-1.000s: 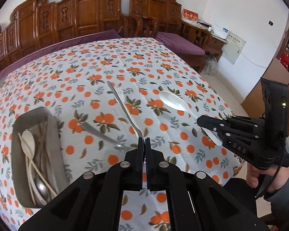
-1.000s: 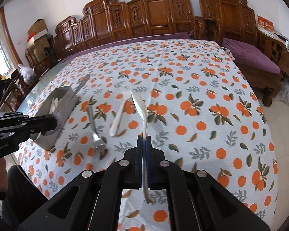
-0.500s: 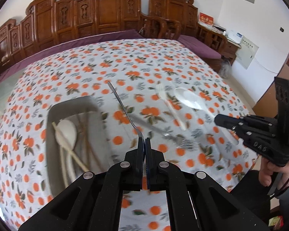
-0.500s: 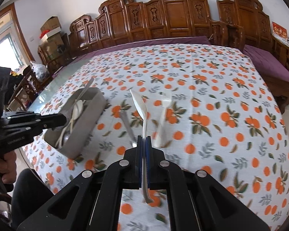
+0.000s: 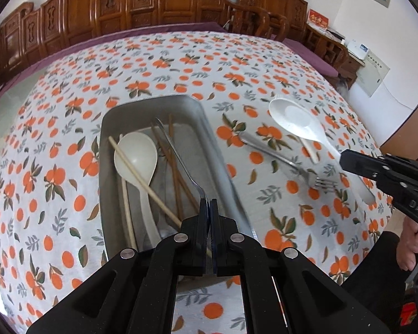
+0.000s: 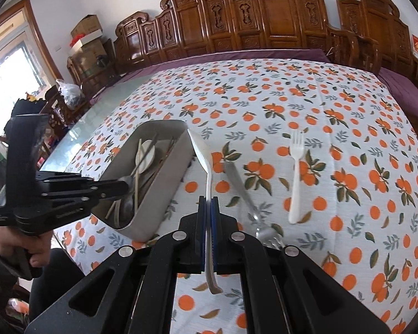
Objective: Organize utensils
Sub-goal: 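Lower the metal spoon into the tray with the left tool, then lower the metal knife into the tray and open the right tool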
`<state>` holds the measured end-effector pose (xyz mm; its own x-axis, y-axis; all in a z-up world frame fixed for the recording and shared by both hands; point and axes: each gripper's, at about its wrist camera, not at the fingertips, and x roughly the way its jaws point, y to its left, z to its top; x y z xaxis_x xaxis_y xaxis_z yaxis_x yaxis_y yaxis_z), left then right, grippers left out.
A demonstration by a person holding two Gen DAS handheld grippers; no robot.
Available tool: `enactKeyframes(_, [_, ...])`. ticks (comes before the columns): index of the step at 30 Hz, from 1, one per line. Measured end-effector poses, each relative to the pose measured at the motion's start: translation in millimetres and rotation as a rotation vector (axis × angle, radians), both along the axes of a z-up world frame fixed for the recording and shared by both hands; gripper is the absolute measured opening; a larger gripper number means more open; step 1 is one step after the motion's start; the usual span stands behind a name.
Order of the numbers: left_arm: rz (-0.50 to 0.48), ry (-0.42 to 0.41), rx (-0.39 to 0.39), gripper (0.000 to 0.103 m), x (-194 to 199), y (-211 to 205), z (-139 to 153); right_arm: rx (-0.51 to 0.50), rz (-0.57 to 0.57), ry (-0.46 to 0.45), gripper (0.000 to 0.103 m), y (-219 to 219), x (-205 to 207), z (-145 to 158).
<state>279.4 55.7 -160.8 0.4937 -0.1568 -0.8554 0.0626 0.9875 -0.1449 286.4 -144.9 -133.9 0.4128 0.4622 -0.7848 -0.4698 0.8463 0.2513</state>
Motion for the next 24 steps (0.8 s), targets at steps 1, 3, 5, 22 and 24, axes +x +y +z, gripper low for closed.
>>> enactKeyframes(1, [0.000, 0.006, -0.001, 0.001, 1.0, 2.0, -1.6, 0.001, 0.002, 0.005, 0.004, 3.2, 1.0, 0.1])
enactKeyframes(3, [0.004, 0.016, -0.002, 0.001, 3.5, 4.8, -4.7, 0.004, 0.003, 0.011, 0.004, 7.2, 1.9, 1.4])
enactKeyframes(5, [0.007, 0.028, -0.004, 0.001, 7.1, 7.4, -8.8, 0.007, 0.005, 0.017, 0.004, 11.3, 3.1, 2.9])
enactKeyframes(22, [0.076, 0.000, -0.032, 0.003, -11.8, 38.4, 6.3, -0.020, 0.050, 0.048, 0.004, 51.6, 7.5, 9.5])
enactKeyframes(24, [0.087, -0.021, -0.026, 0.003, -20.7, 44.7, 14.5, -0.023, 0.064, 0.049, 0.004, 61.6, 7.6, 9.8])
